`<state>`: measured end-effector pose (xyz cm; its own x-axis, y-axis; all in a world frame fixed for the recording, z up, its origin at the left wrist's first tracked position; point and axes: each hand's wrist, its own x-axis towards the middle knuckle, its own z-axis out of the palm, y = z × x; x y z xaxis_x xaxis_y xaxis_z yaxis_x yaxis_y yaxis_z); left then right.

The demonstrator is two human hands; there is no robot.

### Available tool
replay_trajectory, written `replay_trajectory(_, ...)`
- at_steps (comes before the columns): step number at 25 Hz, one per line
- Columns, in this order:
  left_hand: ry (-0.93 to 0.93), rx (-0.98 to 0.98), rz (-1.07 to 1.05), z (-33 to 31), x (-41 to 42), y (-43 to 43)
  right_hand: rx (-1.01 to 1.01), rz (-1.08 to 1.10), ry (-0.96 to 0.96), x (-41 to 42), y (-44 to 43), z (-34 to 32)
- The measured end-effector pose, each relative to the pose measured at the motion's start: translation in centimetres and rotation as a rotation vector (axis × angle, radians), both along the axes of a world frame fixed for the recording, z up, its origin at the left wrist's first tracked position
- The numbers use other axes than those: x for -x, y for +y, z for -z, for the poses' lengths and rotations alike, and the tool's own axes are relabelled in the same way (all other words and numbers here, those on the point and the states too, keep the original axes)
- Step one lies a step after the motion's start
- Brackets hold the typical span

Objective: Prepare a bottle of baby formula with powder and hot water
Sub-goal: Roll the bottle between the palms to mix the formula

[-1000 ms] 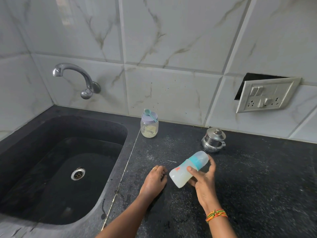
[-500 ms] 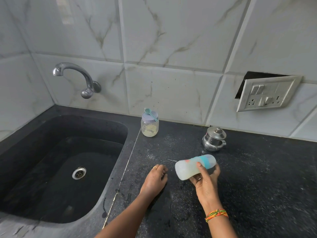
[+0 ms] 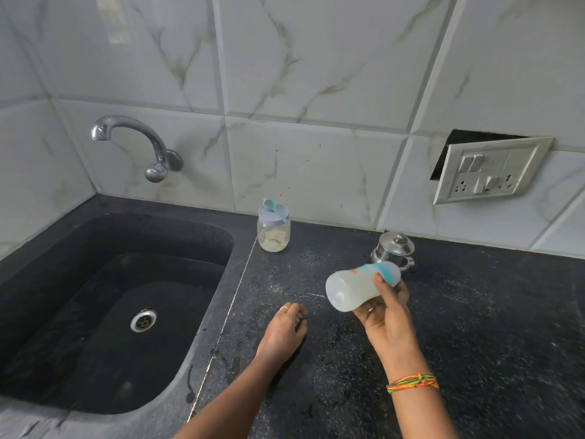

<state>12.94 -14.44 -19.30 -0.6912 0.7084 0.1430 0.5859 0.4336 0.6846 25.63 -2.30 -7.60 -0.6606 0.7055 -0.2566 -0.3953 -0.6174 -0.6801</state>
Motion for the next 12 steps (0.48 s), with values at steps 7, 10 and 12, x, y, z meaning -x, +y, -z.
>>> replay_trajectory(7, 0.006, 0.011, 0.0, -0.2, 0.0, 0.0, -0.347, -0.127, 0.157, -0.8, -2.1, -7.7)
replay_trajectory(10, 0.006, 0.021, 0.004, -0.2, 0.1, 0.0, -0.486, -0.168, 0.224, -1.4, -3.1, -10.0)
replay_trajectory(12, 0.011, 0.038, 0.008, -0.2, 0.0, 0.0, -0.552, -0.186, 0.249, -1.7, -3.5, -11.0)
